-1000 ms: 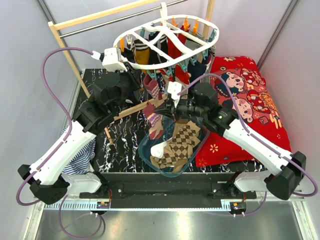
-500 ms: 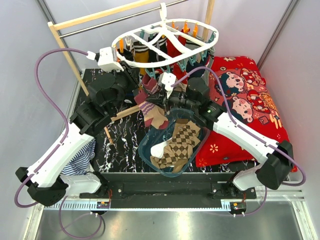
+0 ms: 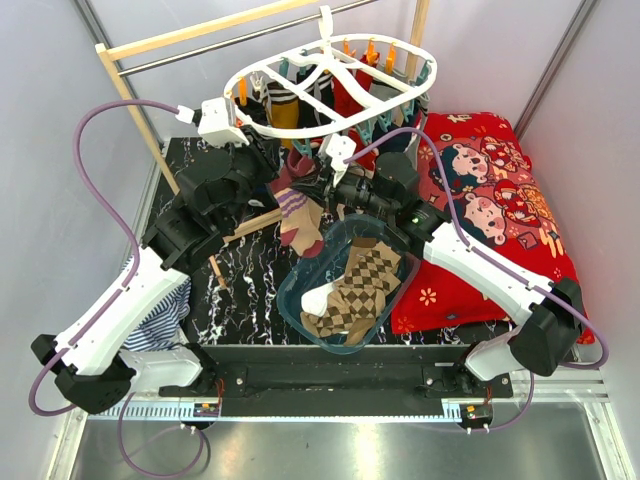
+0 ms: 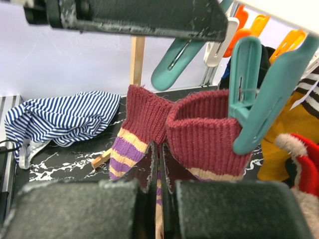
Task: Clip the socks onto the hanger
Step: Pick up the sock from the hanger.
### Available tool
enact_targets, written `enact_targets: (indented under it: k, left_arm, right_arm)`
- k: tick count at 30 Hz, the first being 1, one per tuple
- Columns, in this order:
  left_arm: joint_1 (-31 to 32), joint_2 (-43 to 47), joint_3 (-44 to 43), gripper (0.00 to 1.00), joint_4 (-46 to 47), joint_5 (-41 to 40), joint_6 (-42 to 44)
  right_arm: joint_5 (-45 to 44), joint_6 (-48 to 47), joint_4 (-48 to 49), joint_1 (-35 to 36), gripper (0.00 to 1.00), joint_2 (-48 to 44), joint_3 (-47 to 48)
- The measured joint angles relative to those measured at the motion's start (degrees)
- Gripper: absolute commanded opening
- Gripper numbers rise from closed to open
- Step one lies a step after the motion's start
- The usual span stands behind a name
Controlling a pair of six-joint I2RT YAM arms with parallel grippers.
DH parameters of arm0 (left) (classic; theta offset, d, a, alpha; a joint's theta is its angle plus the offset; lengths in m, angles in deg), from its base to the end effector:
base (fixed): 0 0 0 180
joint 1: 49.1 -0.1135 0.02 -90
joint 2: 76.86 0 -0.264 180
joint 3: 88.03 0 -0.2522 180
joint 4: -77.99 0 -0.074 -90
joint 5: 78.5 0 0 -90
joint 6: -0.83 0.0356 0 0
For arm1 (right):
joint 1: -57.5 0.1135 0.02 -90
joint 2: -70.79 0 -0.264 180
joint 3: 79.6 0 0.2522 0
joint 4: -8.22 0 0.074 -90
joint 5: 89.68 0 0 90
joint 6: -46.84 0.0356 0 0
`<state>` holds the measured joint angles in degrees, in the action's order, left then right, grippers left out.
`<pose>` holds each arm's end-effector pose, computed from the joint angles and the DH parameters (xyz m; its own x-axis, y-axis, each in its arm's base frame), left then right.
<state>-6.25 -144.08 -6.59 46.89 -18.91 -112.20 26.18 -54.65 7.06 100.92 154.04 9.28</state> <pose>0.1867 -0.1486 0.4885 -0.0814 -0.3846 -0.9195 0.1995 0.8976 -0.3932 0.2404 0.2489 0.4087 0.2416 -0.0182 -0.9702 -0.9044 0.3583 -0.2319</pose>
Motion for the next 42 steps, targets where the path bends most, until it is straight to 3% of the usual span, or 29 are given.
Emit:
enact_targets:
  k: [39,42]
  left_arm:
    - [0.0,0.0,1.0,0.0,0.3,0.4,-1.0]
    - [0.0,0.0,1.0,0.04,0.3,0.5,-1.0]
  right_arm:
    - [-1.4,3.3,1.4,0.0,0.0,1.5,3.5]
    - [-1.4,3.7,1.4,0.0,0.0,2.0,3.8]
